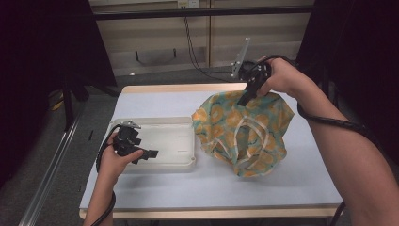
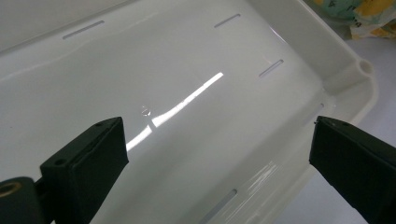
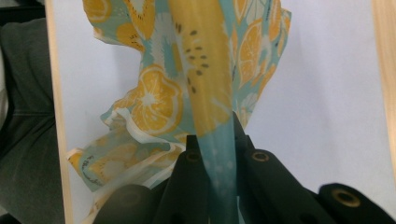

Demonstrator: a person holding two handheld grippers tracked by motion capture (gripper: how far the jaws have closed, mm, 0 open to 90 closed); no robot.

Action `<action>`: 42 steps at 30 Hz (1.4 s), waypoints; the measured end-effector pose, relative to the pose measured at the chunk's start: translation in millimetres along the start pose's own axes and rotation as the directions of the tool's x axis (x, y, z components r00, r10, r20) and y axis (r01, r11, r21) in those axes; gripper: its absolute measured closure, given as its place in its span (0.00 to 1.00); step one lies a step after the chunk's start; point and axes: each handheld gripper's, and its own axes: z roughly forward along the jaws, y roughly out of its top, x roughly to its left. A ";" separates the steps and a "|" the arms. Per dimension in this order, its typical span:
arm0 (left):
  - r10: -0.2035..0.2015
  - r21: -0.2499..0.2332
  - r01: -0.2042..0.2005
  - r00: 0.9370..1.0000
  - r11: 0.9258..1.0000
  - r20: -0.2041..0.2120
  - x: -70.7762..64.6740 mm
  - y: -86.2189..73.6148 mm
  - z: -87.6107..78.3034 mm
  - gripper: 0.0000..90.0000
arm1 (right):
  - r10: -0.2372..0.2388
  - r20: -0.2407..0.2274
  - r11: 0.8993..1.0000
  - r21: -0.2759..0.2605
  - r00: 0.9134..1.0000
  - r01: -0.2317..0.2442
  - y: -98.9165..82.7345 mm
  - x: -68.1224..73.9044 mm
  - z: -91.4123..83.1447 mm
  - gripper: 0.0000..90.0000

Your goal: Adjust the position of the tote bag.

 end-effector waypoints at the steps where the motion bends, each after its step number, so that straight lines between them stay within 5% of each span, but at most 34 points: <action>1: 0.000 0.000 0.000 1.000 1.000 0.000 0.0 0.0 0.0 0.04 | 0.000 0.000 1.000 0.000 1.000 0.000 0.0 0.0 0.0 1.00; 6: -0.004 -0.002 0.004 1.000 1.000 -0.003 -0.1 -0.6 0.4 0.04 | -0.079 -0.017 0.997 -0.022 0.997 0.079 1.7 -4.1 6.2 1.00; 10: -0.005 -0.003 0.005 1.000 1.000 -0.001 -1.3 -1.0 0.4 0.04 | -0.049 -0.015 0.999 -0.025 0.999 0.049 0.9 -4.9 7.9 1.00; 11: -0.008 -0.002 0.008 1.000 1.000 -0.001 -1.9 -1.1 0.4 0.04 | -0.047 -0.011 0.999 -0.027 0.999 0.046 0.9 -5.4 7.3 0.97; 12: -0.010 -0.002 0.010 1.000 1.000 -0.001 -2.9 -0.7 0.6 0.04 | 0.024 -0.013 1.000 -0.014 1.000 -0.025 1.0 -4.2 6.1 0.83; 14: -0.012 -0.003 0.012 1.000 1.000 0.003 -3.2 -0.7 0.8 0.04 | 0.036 -0.012 0.999 -0.010 0.999 -0.037 0.6 -3.5 6.5 0.79; 15: -0.013 -0.005 0.013 1.000 1.000 0.005 -3.4 -0.6 1.0 0.04 | 0.105 0.015 0.995 -0.004 0.994 -0.105 -0.4 -3.0 7.2 0.65; 16: -0.010 -0.004 0.010 1.000 1.000 0.003 -3.4 -0.6 0.9 0.04 | 0.105 0.015 0.995 -0.004 0.994 -0.105 -0.4 -3.0 7.2 0.65; 17: -0.012 -0.006 0.012 1.000 1.000 0.003 -4.4 -0.4 0.6 0.04 | 0.158 0.029 0.987 -0.017 0.987 -0.157 -2.7 -2.8 6.7 0.55; 19: -0.010 -0.006 0.010 1.000 1.000 0.003 -4.8 -0.1 0.2 0.04 | 0.173 0.037 0.985 -0.022 0.984 -0.172 -4.4 -2.7 5.9 0.54; 23: 0.000 -0.006 0.001 1.000 1.000 0.012 -6.9 2.4 0.8 0.04 | 0.225 0.058 0.974 -0.037 0.973 -0.224 -14.7 -3.7 -1.7 0.38; 28: 0.004 -0.008 -0.004 1.000 1.000 0.023 -9.4 5.5 2.1 0.04 | 0.297 0.067 0.954 -0.053 0.953 -0.294 -24.8 -2.4 -10.4 0.36; 30: 0.015 -0.002 -0.015 0.999 1.000 0.030 -10.2 9.1 0.0 0.04 | 0.297 0.066 0.954 -0.058 0.952 -0.294 -28.0 -0.5 -12.4 0.36; 42: 0.043 0.000 -0.043 0.998 0.999 0.038 -16.2 20.6 -2.7 0.04 | 0.388 0.116 0.922 -0.057 0.914 -0.384 -45.7 9.6 -28.2 0.34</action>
